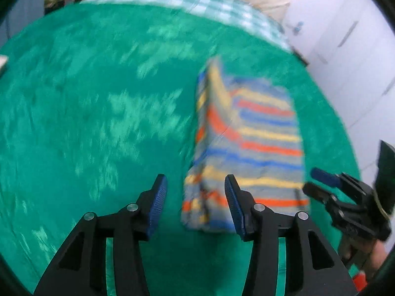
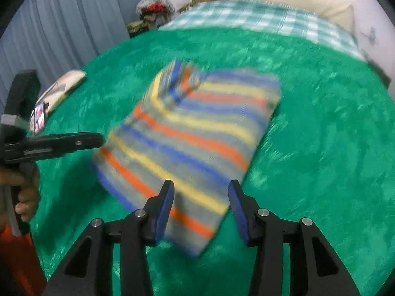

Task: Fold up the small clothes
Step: 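Open both grippers above the folded sweater, then grasp the folded sweater with both grippers and lift it, then set the folded sweater on the bed and open both grippers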

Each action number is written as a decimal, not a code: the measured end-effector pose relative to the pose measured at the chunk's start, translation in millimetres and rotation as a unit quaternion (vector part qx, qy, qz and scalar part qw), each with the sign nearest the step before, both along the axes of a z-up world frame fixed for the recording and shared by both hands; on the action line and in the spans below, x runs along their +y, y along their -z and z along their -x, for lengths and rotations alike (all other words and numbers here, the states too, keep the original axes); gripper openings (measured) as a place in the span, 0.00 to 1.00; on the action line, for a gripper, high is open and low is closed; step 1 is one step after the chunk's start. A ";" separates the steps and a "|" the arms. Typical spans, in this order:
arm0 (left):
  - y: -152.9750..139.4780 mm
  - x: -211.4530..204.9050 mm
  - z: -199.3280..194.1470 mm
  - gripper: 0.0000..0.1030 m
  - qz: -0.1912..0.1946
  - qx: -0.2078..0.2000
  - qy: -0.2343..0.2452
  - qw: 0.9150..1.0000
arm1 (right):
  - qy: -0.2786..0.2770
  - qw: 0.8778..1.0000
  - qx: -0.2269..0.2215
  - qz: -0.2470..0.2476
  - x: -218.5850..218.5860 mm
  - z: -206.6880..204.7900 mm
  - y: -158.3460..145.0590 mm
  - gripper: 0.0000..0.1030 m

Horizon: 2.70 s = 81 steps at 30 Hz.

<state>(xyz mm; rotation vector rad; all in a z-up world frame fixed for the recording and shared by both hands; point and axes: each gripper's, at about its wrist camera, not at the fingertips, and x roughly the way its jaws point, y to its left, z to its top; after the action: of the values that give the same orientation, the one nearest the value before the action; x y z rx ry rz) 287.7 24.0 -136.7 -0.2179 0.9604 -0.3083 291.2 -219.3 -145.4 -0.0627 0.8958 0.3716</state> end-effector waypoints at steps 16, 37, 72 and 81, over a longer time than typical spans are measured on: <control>44.3 -19.4 -143.0 0.18 -0.023 0.049 0.016 0.998 | 0.066 0.997 0.050 0.003 -9.7 -160.3 27.2 0.40; 10.9 18.2 -52.7 0.74 0.029 0.023 0.056 0.998 | 0.056 0.992 0.032 -0.110 -32.0 -25.4 -9.3 0.66; -42.2 -9.6 50.3 0.96 -0.176 -0.078 -0.006 0.981 | 0.123 0.992 0.007 0.022 -9.7 46.8 -70.2 0.92; -99.1 -8.0 134.6 0.97 -0.188 -0.097 -0.057 0.976 | 0.139 0.989 -0.017 0.039 16.5 150.2 -124.1 0.99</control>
<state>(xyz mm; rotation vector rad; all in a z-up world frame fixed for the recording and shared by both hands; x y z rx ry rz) 153.1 16.1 -37.6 0.1023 0.7912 -0.0370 141.0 -202.8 -21.4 -0.0155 0.8722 0.0762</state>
